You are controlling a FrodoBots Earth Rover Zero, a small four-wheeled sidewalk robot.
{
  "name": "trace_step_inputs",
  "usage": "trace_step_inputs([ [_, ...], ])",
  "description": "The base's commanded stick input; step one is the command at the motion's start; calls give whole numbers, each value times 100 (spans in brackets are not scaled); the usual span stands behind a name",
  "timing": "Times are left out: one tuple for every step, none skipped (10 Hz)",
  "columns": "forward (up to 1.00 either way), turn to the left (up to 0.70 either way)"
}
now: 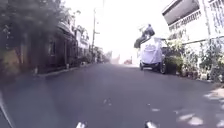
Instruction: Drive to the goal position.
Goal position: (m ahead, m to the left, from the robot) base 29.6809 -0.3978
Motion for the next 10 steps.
trace_step_inputs([
  [70, 0],
  [70, 0],
  [70, 0],
  [70, 0],
  [70, 0],
  [70, 0],
  [70, 0],
  [70, 0],
  [70, 0],
  [70, 0],
])
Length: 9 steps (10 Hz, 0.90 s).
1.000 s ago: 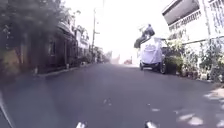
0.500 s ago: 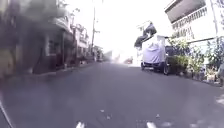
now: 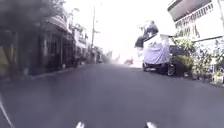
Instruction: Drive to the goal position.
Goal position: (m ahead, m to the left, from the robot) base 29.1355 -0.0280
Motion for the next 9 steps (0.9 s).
trace_step_inputs([
  [70, 0],
  [70, 0],
  [70, 0],
  [70, 0],
  [70, 0],
  [70, 0],
  [70, 0],
  [70, 0],
  [70, 0],
])
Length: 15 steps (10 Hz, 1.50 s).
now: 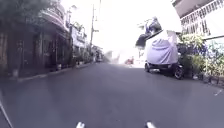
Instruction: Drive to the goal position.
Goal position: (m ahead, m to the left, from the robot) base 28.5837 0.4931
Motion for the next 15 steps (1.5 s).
trace_step_inputs([
  [70, 0],
  [70, 0],
  [70, 0],
  [70, 0],
  [70, 0],
  [70, 0],
  [70, 0],
  [70, 0],
  [70, 0],
  [70, 0],
  [70, 0],
  [70, 0],
  [70, 0],
  [70, 0],
  [70, 0],
])
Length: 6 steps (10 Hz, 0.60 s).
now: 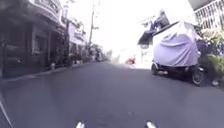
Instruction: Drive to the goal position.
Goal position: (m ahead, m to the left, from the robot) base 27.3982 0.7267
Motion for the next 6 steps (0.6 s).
trace_step_inputs([
  [70, 0],
  [70, 0],
  [70, 0],
  [70, 0],
  [70, 0],
  [70, 0],
])
